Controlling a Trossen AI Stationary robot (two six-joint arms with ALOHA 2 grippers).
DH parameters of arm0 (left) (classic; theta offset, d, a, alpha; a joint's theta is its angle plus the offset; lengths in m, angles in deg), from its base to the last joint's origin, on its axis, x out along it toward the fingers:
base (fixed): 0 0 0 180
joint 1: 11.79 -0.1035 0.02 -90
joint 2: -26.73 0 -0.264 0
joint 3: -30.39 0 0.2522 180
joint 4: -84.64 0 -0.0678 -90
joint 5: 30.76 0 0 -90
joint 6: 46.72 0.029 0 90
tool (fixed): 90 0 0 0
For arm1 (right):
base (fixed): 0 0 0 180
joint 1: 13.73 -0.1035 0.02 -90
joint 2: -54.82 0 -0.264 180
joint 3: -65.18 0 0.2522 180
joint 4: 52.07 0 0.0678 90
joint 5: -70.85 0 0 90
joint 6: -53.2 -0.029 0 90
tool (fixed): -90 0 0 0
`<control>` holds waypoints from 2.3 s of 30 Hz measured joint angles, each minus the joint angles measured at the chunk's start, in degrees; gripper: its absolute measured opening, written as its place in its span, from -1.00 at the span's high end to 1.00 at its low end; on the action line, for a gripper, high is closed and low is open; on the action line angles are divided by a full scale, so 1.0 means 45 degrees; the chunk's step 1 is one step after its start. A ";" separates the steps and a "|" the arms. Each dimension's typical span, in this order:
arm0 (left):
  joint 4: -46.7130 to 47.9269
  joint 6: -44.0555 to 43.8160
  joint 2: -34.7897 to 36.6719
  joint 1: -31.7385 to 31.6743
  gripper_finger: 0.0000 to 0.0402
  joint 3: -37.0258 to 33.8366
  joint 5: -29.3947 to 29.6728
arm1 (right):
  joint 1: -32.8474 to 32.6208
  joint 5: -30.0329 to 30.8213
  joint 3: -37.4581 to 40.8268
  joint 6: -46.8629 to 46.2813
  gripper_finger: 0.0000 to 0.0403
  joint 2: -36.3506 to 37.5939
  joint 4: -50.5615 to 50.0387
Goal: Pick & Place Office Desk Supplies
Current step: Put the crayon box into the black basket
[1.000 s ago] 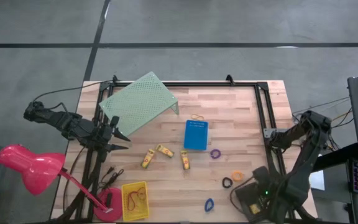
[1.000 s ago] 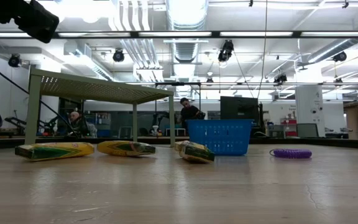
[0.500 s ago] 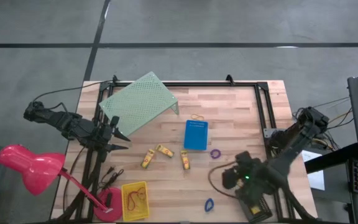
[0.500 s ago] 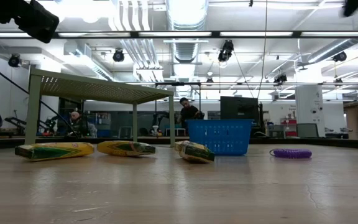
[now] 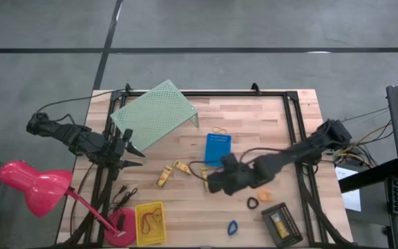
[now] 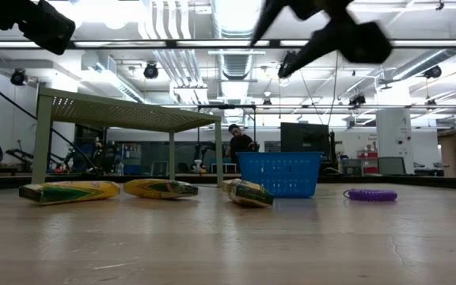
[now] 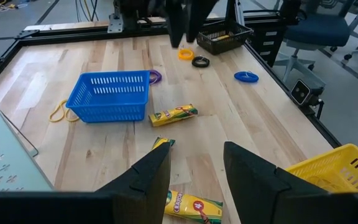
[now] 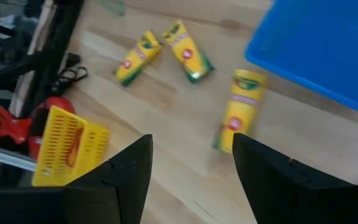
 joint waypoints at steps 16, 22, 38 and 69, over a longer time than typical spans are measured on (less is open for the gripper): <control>-0.0002 -0.0005 0.0010 -0.0005 0.23 0.0000 0.0000 | 0.0692 -0.1167 -0.1285 -0.0322 -0.08 -0.3235 0.1342; -0.0002 -0.0005 0.0010 -0.0002 0.23 0.0000 0.0000 | 0.0691 -0.1157 -0.3460 -0.0846 -0.08 -0.4348 -0.2538; -0.0005 -0.0009 0.0000 -0.0004 0.23 0.0000 0.0000 | 0.1035 -0.1464 -0.5923 -0.1285 -0.08 -0.6328 -0.5161; -0.0005 -0.0034 0.0010 -0.0001 0.23 0.0000 0.0000 | 0.1104 -0.1357 -0.4652 -0.1400 -0.08 -0.6328 -0.3881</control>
